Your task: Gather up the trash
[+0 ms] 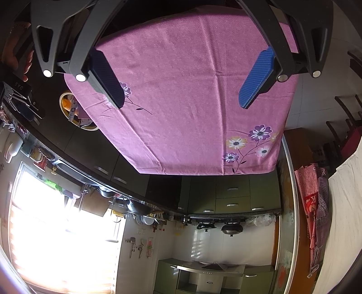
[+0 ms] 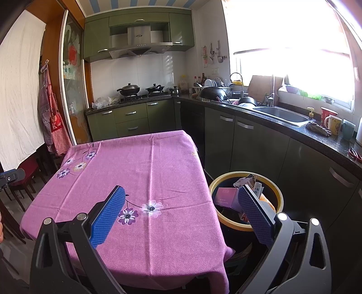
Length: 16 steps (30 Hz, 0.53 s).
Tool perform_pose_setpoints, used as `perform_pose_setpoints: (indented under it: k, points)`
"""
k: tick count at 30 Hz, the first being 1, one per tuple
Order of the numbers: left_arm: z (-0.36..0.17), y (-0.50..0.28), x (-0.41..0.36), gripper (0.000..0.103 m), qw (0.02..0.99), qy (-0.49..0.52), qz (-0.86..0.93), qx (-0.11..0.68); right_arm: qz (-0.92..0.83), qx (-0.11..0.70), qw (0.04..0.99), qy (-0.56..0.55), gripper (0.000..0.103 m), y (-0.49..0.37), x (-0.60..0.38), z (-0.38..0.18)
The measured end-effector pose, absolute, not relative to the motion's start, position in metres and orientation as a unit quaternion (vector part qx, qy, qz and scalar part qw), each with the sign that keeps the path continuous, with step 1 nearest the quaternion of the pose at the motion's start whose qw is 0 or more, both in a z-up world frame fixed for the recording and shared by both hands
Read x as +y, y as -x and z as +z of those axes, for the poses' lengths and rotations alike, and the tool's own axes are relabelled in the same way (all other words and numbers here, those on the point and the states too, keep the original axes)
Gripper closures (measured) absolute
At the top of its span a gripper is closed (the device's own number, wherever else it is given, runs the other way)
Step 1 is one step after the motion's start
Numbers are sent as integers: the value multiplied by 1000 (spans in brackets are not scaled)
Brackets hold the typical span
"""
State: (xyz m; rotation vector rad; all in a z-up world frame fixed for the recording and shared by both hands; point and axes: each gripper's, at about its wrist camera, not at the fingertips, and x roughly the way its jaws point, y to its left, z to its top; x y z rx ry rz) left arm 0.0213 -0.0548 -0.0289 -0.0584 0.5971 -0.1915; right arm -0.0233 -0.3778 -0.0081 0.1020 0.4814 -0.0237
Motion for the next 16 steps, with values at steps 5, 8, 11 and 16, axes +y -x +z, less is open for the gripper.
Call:
perform_pose_setpoints:
  k: [5, 8, 11, 16]
  points:
    - [-29, -20, -57, 7, 955, 19, -87, 284, -9, 239, 970, -50, 5, 23, -379, -10]
    - [-30, -21, -57, 7, 954, 18, -89, 286, -9, 240, 969, -50, 5, 23, -379, -10]
    - [-35, -28, -56, 7, 950, 18, -87, 299, -6, 243, 969, -51, 5, 20, -381, -12]
    - [-51, -52, -44, 7, 944, 19, -69, 321, -1, 255, 966, -52, 5, 12, -381, -18]
